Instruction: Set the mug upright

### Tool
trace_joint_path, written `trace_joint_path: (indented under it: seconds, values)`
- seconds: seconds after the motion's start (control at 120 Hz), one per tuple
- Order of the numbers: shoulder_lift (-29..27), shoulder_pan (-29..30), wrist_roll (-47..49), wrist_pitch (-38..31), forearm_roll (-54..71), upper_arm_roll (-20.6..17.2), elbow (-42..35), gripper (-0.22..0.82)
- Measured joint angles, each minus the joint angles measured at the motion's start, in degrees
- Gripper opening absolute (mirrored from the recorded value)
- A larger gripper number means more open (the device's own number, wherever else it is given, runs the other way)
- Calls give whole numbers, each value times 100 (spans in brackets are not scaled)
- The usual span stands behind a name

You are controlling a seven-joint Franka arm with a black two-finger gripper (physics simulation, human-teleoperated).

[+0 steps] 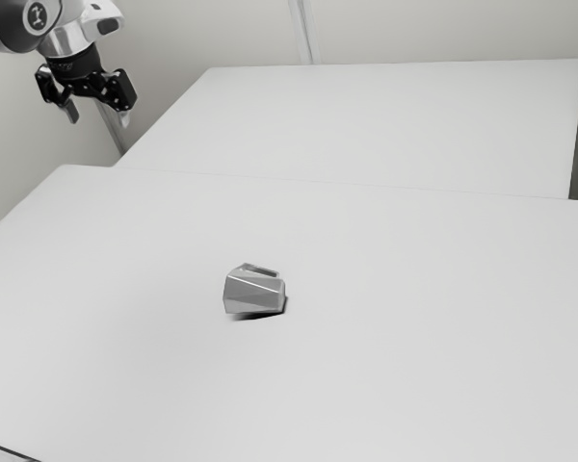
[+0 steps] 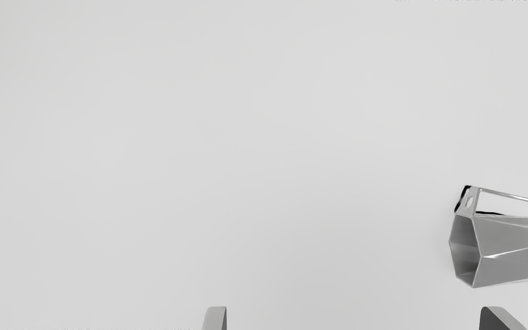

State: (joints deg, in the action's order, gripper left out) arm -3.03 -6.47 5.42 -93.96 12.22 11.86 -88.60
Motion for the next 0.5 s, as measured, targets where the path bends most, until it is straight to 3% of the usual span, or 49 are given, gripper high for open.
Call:
trace_joint_path:
  seconds: [0.358, 0.5]
  values:
    - [-6, -80, 324, -16, -148, -115, -392, 60]
    - [13, 109, 406, -16, -1338, -12, -903, 60]
